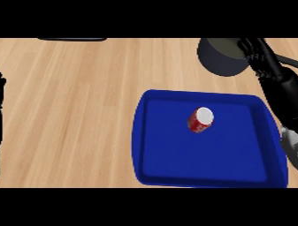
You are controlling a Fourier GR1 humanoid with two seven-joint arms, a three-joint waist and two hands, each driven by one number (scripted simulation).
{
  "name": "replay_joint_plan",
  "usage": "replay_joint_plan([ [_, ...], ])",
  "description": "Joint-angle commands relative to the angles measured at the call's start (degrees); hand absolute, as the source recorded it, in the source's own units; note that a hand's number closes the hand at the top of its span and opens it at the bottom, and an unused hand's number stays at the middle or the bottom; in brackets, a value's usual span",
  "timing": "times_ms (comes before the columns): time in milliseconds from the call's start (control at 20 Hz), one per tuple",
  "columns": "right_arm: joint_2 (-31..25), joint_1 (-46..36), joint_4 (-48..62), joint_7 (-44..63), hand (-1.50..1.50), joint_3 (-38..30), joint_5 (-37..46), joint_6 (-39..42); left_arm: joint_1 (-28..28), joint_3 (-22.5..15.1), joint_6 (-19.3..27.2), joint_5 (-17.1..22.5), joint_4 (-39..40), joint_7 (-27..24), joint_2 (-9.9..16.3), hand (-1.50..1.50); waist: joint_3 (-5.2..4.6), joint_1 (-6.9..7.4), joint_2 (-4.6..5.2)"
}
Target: Pick the can from the tray and place it in the pot
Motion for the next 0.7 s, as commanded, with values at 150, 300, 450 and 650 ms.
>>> replay_joint_plan([
  [150,6.7,-1.9,8.1,9.5,1.5,7.1,1.7,-0.2,1.7,-1.6,-4.5,-0.5,6.0,7.7,2.6,0.0,1.79,0.99,-2.35],
  [300,-8.5,-4.1,9.0,8.6,1.5,7.8,20.6,-3.6,4.7,-3.2,-4.5,0.4,9.5,10.8,0.5,0.0,0.25,-1.33,-2.7],
  [450,7.9,4.1,10.4,6.5,-1.5,4.3,21.5,-25.4,4.2,-3.6,-5.9,2.3,10.2,16.7,-0.1,0.0,1.89,-2.28,-2.52],
  [650,11.5,9.7,3.5,7.6,-1.5,11.8,31.1,-31.3,0.9,-5.0,-5.9,0.3,8.8,24.1,0.5,0.0,1.8,-1.2,-2.98],
])
